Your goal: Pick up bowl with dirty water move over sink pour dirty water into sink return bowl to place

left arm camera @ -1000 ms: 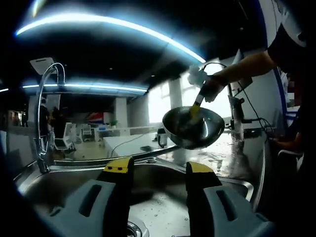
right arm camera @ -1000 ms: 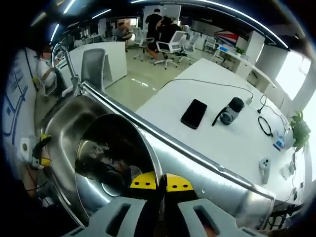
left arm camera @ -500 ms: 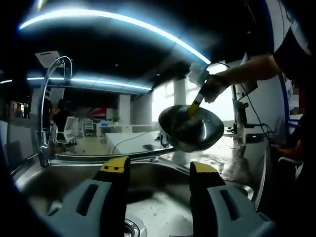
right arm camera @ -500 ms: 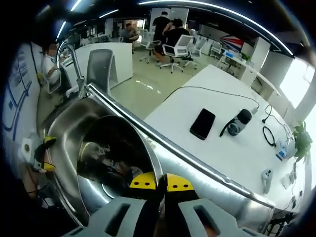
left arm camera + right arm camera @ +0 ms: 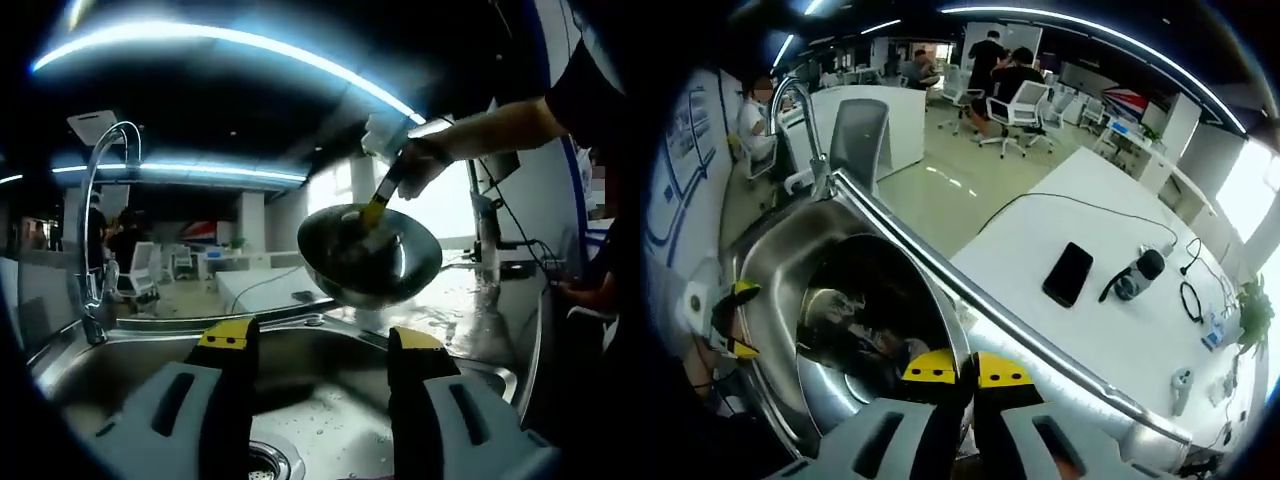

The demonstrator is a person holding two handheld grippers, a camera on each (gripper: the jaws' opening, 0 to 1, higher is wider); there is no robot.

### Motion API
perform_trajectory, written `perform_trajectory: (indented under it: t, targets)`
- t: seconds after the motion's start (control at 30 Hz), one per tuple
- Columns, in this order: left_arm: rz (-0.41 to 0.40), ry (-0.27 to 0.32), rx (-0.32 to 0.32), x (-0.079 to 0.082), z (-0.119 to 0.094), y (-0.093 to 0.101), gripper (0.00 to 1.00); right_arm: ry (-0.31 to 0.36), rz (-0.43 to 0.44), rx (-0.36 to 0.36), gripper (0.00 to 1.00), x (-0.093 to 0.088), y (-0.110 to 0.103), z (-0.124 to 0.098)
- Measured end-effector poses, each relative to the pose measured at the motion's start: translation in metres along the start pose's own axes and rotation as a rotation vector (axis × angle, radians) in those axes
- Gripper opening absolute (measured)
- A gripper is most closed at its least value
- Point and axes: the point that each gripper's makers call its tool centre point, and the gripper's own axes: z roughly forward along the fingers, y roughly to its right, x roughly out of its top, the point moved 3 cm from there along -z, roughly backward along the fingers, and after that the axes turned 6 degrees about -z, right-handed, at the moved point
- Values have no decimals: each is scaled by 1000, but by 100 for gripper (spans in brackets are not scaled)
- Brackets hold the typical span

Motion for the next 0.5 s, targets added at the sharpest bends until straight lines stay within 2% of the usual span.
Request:
perform_trajectory:
  t: [0.23,0.4,0.5]
  targets:
    - [8,-24,-11,-4,3,1,50,21,-38,4,0,11,-16,4]
    - [3,-15,-9,-3,2,1,50,32,-62,-4,0,17,-24,7]
    - [11,-34,-8,-6,3,0,50,72,-88,-19,0,25,-27,7]
